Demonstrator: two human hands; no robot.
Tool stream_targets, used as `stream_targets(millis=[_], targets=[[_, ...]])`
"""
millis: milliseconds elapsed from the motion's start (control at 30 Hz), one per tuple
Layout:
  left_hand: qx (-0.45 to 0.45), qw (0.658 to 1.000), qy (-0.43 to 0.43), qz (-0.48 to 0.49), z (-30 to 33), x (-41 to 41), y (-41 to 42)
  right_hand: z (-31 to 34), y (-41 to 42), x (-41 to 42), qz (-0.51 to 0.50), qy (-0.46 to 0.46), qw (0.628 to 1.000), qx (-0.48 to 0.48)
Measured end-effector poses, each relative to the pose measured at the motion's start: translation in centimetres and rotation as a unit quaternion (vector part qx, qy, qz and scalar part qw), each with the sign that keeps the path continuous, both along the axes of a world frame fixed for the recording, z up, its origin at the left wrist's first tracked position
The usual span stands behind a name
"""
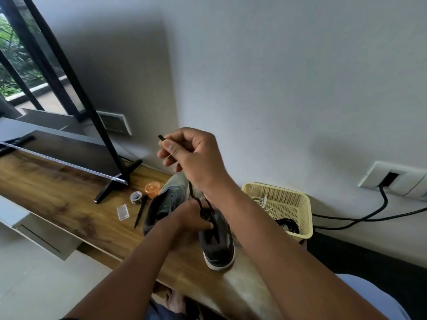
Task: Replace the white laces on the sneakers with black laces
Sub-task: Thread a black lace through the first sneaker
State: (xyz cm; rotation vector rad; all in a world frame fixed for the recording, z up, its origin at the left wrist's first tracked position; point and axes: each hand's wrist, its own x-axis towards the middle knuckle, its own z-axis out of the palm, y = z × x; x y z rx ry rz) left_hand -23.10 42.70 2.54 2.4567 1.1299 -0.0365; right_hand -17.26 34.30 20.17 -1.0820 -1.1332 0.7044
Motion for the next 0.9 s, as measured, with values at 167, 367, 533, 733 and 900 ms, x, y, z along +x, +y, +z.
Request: stream_targets(millis=[167,367,533,733,900], targets=[[0.017,1.0,0.005,0.002,1.9,0.0,-1.2,-0.3,-0.2,1.6,-0.023,0.0,1.0,-0.001],[0.075,0.997,-0.006,-0.011,2.1,0.6,-2.8,-0.6,0.0,1.1,-0.029,0.001,1.0,0.003],[0.093,0.996,0.004,0.004,2.2,0.7,-3.5,-0.9,0.0,1.3,-0.046,0.002,0.999,0.004],[0.095,0.995,0.009,0.006,2.5,0.9,-3.8,-1.0,0.0,1.9,-0.061,0.01,0.998,0.005],[0.102,0.995,0.014,0.002,2.7,0.8,-3.9,-1.3,0.1,2.1,-0.063,0.007,0.998,0.007]])
